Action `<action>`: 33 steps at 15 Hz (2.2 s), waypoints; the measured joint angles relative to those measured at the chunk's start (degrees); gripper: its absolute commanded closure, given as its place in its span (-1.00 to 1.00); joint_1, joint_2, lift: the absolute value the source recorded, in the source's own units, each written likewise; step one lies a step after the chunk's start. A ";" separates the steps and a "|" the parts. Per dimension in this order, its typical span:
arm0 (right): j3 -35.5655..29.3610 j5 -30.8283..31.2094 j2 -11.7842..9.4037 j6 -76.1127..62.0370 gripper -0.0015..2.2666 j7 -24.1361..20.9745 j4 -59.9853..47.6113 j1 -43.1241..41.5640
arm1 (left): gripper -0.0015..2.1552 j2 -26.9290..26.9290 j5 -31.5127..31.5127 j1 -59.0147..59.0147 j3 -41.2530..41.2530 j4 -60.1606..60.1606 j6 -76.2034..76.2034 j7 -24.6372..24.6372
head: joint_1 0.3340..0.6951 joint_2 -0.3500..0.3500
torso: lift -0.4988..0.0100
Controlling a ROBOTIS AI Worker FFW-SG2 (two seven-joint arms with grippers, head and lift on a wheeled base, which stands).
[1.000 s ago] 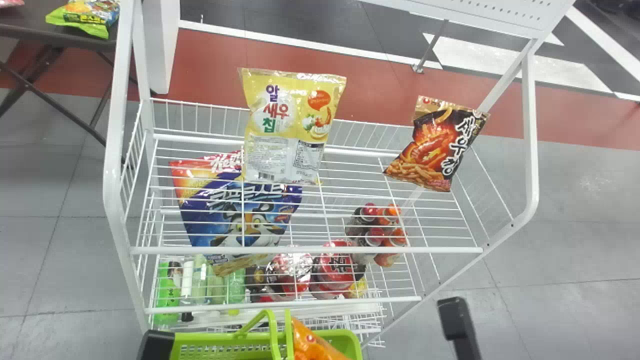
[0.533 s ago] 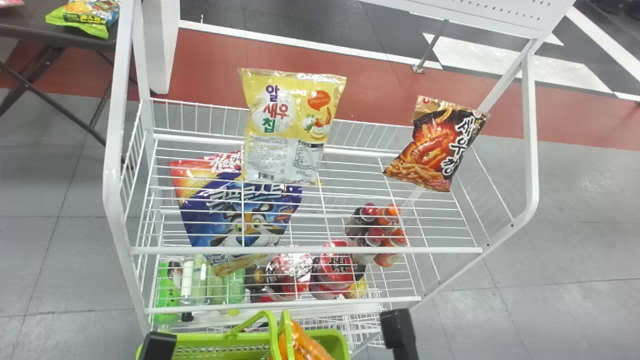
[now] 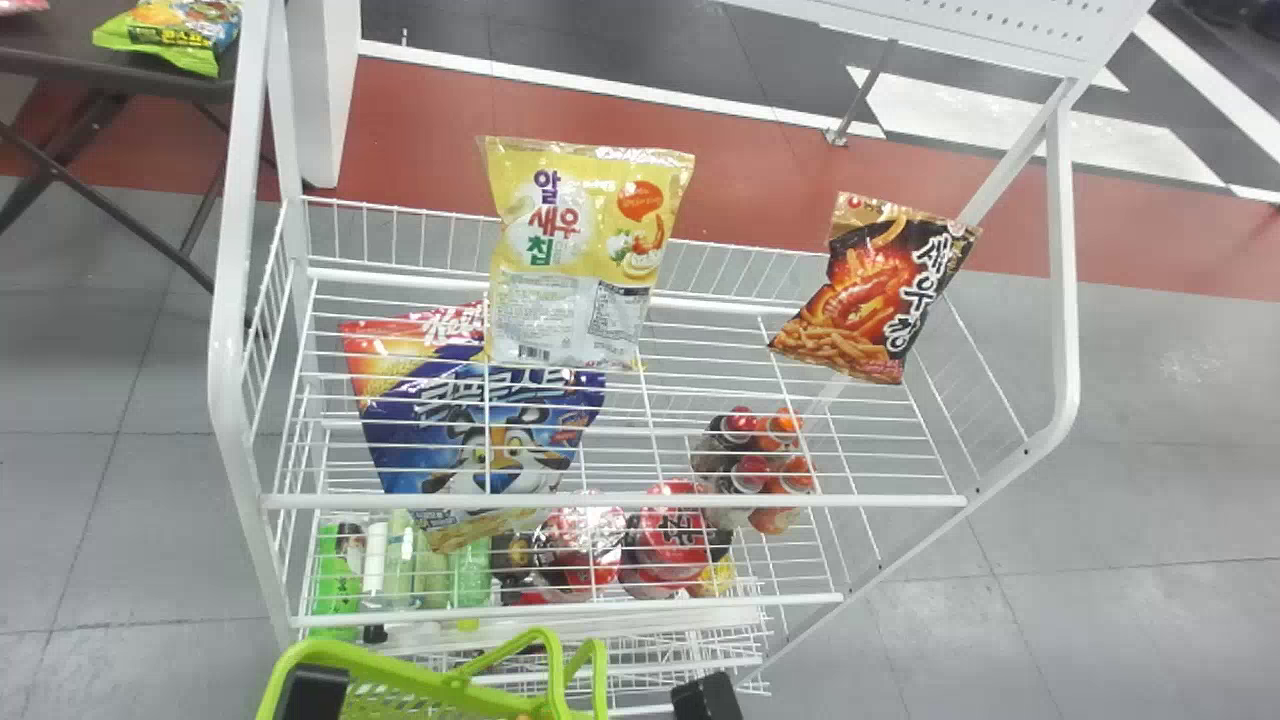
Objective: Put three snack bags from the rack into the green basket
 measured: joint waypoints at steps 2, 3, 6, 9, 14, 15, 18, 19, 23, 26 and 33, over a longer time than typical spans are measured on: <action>-3.57 -1.55 -0.11 4.55 -1.00 1.27 -5.70 2.40 | 0.36 0.00 0.01 0.00 0.14 0.00 0.01 0.00 | 1.00 -1.00 | 0.96; -6.13 -2.84 -0.12 8.75 -0.96 2.48 -8.79 3.33 | 0.36 0.00 0.01 -0.03 0.20 0.00 -0.03 -0.05 | 1.00 -1.00 | 0.96; -13.11 -5.11 -0.13 21.15 -0.95 3.33 -16.10 4.17 | 0.36 0.00 0.04 -0.08 0.39 0.00 -0.03 -0.07 | 1.00 -1.00 | 0.96; -19.50 -5.26 -0.12 25.94 -0.95 3.24 -20.64 4.24 | 0.36 0.00 0.08 -0.08 0.45 0.00 -0.08 -0.08 | 1.00 -1.00 | 0.96; -29.21 -5.59 1.69 18.42 -0.94 0.88 -22.37 3.67 | 0.36 0.00 0.08 -0.03 0.39 0.00 -0.08 -0.33 | 1.00 -1.00 | 0.96; -30.52 -5.59 2.60 12.94 -0.94 0.79 -21.10 2.57 | 0.36 0.00 0.08 -0.01 0.30 0.00 -0.08 -0.34 | 1.00 -1.00 | 0.96; -32.86 -5.47 4.28 -2.92 -0.94 0.76 -15.09 -3.29 | 0.36 0.00 0.08 0.10 -0.10 0.06 -0.08 -0.03 | 1.00 -1.00 | 0.96; -33.10 -5.40 4.64 -8.89 -0.94 0.28 -12.69 -5.48 | 0.36 0.00 0.07 0.15 -0.31 0.11 -0.12 0.15 | 1.00 -1.00 | 0.96; -29.16 -1.42 4.98 -36.20 -0.94 -6.59 -1.50 -13.26 | 0.36 0.00 -0.01 0.26 -1.21 0.38 -0.43 0.47 | 1.00 -1.00 | 0.96; -22.96 4.59 1.98 -51.70 -0.93 -16.05 9.29 -19.73 | 0.36 0.00 -0.13 0.42 -1.29 0.31 -0.41 0.53 | 1.00 -1.00 | 0.96; -19.77 10.93 -1.06 -55.40 -0.67 -23.52 27.63 -31.69 | 0.36 0.00 -0.31 -0.99 -2.33 0.71 1.57 0.41 | 1.00 -1.00 | 0.96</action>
